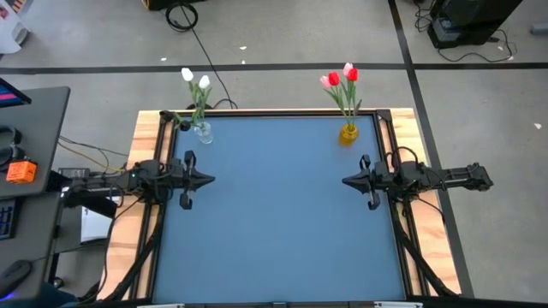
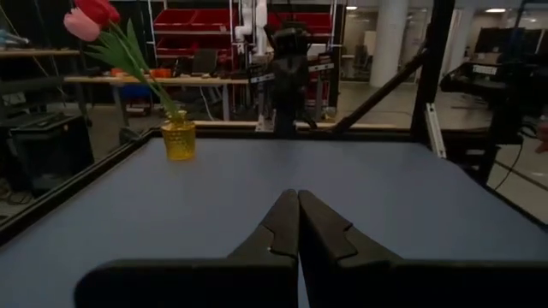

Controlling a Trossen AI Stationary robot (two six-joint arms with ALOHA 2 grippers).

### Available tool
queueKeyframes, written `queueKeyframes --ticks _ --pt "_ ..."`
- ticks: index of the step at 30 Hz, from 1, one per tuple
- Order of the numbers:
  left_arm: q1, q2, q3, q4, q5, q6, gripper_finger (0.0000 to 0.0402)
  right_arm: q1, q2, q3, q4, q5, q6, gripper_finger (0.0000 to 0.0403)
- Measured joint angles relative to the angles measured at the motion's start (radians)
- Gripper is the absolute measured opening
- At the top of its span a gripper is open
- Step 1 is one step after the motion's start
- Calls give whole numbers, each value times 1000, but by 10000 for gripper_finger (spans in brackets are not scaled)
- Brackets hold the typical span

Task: Sort flowers into vase by color
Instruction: Return to Home Position

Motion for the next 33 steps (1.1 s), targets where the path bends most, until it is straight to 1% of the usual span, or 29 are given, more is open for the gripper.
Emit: queueKeyframes --ticks 4,7,10,18,22,33 --pt "-6 3 0 -2 -7 23 4 0 0 0 3 8 -8 11" --pt "-6 3 0 -2 -7 22 4 0 1 0 3 8 -8 28" --pt "-6 7 0 -3 -7 3 4 0 1 0 3 6 -4 36" --pt "-6 55 0 -3 -3 -16 4 0 12 0 -6 -38 -4 37" --pt "-6 69 0 -4 -3 -42 4 0 11 0 -3 -38 -3 39" --pt "-6 67 -1 -1 -2 -42 4 0 11 0 -1 -38 -3 39"
